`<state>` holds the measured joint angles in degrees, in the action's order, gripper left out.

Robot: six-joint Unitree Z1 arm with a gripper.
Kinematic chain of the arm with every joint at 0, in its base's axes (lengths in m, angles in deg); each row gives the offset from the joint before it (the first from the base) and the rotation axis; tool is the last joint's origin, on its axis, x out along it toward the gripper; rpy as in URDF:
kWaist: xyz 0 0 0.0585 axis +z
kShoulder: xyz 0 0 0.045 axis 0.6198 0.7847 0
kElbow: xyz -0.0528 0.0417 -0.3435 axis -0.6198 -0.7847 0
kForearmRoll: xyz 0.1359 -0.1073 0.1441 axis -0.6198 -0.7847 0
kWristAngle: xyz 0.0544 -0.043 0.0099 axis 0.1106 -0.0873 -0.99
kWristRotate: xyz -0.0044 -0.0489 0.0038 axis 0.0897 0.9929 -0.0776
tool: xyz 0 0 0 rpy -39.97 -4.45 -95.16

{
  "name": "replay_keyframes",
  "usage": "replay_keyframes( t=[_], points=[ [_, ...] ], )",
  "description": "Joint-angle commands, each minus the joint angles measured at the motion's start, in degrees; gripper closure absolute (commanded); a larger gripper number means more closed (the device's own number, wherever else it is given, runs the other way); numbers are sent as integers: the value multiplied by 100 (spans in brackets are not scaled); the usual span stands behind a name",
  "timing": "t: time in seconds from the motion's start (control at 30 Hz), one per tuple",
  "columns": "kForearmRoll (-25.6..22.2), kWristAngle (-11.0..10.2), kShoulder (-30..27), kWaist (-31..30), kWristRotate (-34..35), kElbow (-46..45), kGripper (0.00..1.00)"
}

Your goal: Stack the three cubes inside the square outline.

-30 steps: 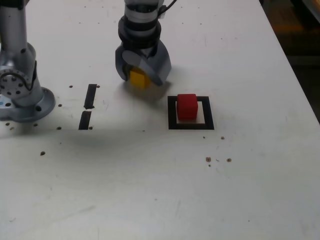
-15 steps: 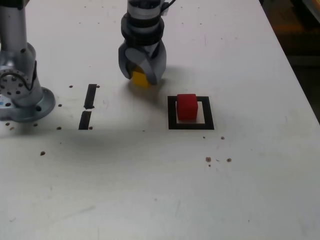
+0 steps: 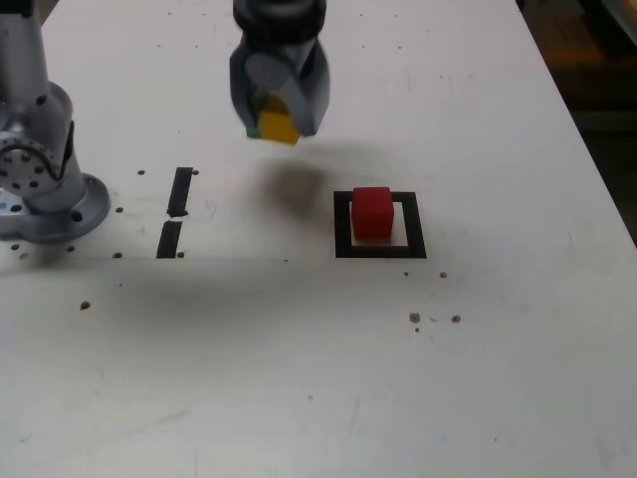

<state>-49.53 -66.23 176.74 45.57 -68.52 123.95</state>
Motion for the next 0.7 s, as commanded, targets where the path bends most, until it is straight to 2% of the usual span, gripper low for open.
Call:
replay_keyframes(
  t=[0.0,0.07,0.17,0.33,0.47,0.67],
  points=[
    [-726,92,-50,-181,460,451,96],
    [-1232,229,-48,-433,1063,913,96],
    [-1741,459,44,-841,1940,1534,96],
    [-2020,757,414,-1379,3049,2299,96],
    [-2029,777,769,-1539,3358,2677,96],
    [-2030,574,1169,-1588,3415,2928,96]
  ],
)
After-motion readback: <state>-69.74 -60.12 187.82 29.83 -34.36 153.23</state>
